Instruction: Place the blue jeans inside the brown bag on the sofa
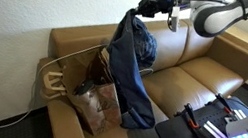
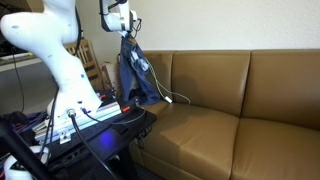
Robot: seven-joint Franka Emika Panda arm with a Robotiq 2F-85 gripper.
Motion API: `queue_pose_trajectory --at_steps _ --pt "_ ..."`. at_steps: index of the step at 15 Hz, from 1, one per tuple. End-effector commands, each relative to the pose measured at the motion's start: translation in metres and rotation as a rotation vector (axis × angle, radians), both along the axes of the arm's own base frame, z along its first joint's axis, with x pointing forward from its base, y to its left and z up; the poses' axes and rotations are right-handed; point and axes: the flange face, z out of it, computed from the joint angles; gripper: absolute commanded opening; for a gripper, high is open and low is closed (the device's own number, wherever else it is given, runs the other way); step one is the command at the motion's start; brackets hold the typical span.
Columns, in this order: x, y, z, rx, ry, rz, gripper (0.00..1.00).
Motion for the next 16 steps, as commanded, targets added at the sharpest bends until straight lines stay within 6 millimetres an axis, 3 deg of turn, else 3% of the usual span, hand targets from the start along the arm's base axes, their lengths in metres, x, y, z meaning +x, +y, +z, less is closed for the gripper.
queue_pose_trajectory --at_steps 1,4,5,7,9,10,11,14,15,16 --pt "-0.008 -0.014 0.068 0.000 -0.164 -0.056 0.01" --pt "-0.016 -0.039 0.124 0.103 -0.260 -0.108 0.01" --pt "-0.011 -0.058 0.158 0.131 -0.294 -0.133 0.01" --pt "-0.019 -0.084 0.194 0.153 -0.355 -0.184 0.01" --pt "-0.039 -0.090 0.226 0.109 -0.472 -0.178 0.01" --pt "-0.047 -0.087 0.232 0.063 -0.501 -0.158 0.01" --pt "-0.028 -0.091 0.211 0.116 -0.421 -0.174 0.05" --pt "-0.040 -0.089 0.228 0.076 -0.472 -0.157 0.01" --pt "-0.038 -0.090 0.227 0.066 -0.478 -0.160 0.01" --pt "-0.021 -0.085 0.231 0.069 -0.542 -0.176 0.01"
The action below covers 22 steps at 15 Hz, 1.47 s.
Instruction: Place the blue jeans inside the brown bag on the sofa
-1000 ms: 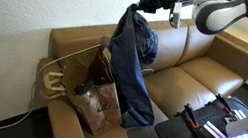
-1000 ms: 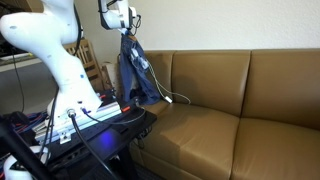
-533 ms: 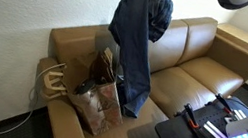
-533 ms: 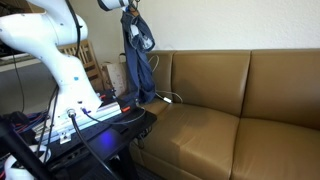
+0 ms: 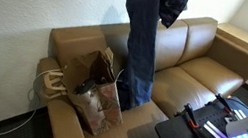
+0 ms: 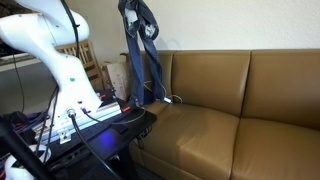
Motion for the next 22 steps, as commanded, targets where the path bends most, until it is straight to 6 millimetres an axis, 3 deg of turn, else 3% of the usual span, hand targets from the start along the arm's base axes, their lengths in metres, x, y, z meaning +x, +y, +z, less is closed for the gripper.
queue_pose_trajectory --at_steps 1,3,5,12,19,22 --pt "0.016 0.010 0.022 -0.002 -0.145 -0.017 0.01" --pt "0.015 0.040 0.066 -0.026 -0.218 0.027 0.01" --pt "0.009 0.069 0.095 -0.064 -0.295 0.082 0.01" --pt "-0.039 0.175 0.218 -0.111 -0.635 0.174 0.01" --pt "-0.108 0.230 0.335 -0.019 -0.867 0.074 0.01" --pt "-0.146 0.245 0.364 0.000 -0.987 0.056 0.01"
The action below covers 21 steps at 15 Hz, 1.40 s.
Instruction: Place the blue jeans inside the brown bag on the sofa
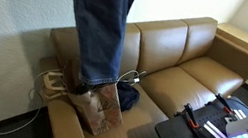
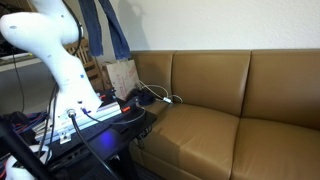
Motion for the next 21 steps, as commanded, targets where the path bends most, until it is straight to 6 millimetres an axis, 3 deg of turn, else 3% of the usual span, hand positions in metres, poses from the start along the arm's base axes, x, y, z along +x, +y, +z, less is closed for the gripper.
queue_pose_trajectory --at_steps 1,3,4,6,9,11,12,17,19,21 --pt "-0.047 0.014 0.034 0.059 -0.178 -0.014 0.01" --pt "-0.052 0.022 0.014 0.058 -0.250 0.020 0.01" --pt "-0.059 0.013 0.042 0.042 -0.273 0.023 0.01" --pt "-0.046 0.012 0.033 0.011 -0.336 0.027 0.01" --pt "-0.007 0.011 0.016 0.000 -0.410 0.037 0.01" --pt "0.019 0.030 -0.013 -0.023 -0.441 0.061 0.01" --pt "0.034 0.048 -0.038 -0.052 -0.459 0.075 0.01" --pt "0.107 0.087 -0.157 -0.126 -0.506 0.102 0.01" --pt "0.135 0.085 -0.185 -0.147 -0.520 0.064 0.01" --pt "0.155 0.076 -0.190 -0.142 -0.528 0.016 0.01"
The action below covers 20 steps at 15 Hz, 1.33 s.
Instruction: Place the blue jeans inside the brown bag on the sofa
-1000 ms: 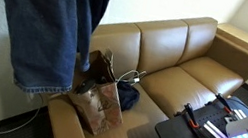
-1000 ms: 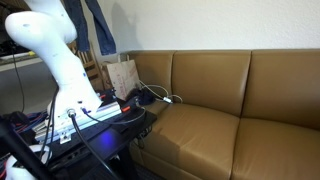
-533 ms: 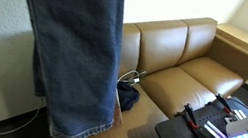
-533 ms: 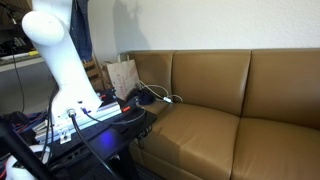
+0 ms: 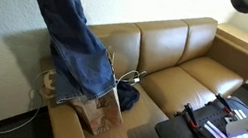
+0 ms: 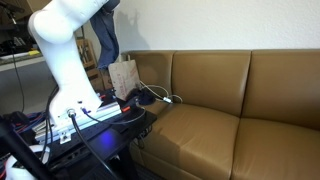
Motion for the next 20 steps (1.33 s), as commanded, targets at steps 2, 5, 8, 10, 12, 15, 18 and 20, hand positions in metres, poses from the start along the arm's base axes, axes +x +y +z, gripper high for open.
queue_pose_trajectory --at_steps 2,5,8,10,12,15,18,20 --pt "0.033 -0.027 0.018 0.078 -0.070 -0.108 0.01" --pt "0.033 -0.041 0.041 0.098 -0.131 -0.160 0.01" --pt "0.028 -0.048 0.042 0.077 -0.224 -0.192 0.01" --pt "0.029 -0.047 0.039 0.071 -0.254 -0.212 0.01" --pt "0.027 -0.045 0.041 0.060 -0.290 -0.230 0.01" --pt "0.020 -0.045 0.050 0.064 -0.358 -0.261 0.01" --pt "0.002 -0.043 0.063 0.048 -0.473 -0.298 0.01" --pt "-0.002 -0.043 0.074 0.078 -0.486 -0.314 0.01"
